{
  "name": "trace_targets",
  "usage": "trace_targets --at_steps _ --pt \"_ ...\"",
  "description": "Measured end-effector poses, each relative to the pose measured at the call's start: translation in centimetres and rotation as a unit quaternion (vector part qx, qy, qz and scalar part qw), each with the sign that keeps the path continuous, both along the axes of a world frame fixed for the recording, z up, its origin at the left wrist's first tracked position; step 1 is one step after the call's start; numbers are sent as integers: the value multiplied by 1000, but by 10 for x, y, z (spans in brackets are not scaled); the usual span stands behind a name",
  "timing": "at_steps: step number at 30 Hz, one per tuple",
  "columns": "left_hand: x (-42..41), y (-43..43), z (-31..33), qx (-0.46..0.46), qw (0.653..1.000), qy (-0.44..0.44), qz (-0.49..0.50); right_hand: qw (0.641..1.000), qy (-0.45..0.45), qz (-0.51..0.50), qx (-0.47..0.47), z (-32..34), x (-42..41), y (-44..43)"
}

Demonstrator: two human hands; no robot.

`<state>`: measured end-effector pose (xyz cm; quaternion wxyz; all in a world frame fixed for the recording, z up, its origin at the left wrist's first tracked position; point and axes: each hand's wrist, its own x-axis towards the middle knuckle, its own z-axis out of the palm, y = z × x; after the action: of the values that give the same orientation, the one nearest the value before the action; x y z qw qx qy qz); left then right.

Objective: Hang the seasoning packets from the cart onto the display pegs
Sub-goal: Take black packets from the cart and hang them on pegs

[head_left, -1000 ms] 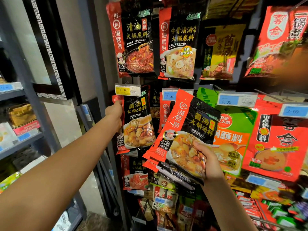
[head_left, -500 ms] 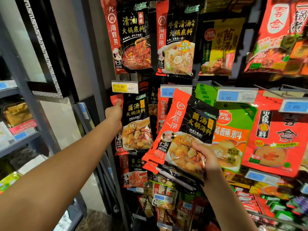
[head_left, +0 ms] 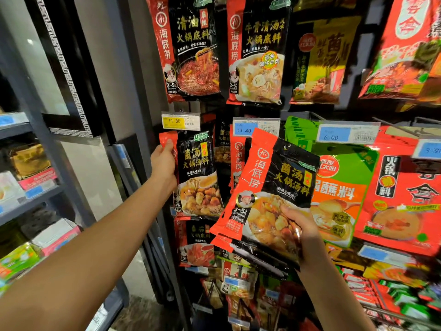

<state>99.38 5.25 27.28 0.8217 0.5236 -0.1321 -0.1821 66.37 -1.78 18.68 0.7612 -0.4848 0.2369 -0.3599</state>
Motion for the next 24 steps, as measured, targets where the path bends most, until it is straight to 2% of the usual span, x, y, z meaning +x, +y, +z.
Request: trace_targets --at_steps 5,11,16,24 --pt "4 -8 11 5 999 32 23 1000 18 17 -3 -1 -10 0" --pt "-1 -16 20 -13 997 58 58 998 -17 59 -15 6 -24 9" --pt "-8 -28 29 -3 990 52 129 999 -5 54 -8 14 -30 12" --pt "-8 -30 31 41 985 43 159 999 -16 45 9 21 -26 15"
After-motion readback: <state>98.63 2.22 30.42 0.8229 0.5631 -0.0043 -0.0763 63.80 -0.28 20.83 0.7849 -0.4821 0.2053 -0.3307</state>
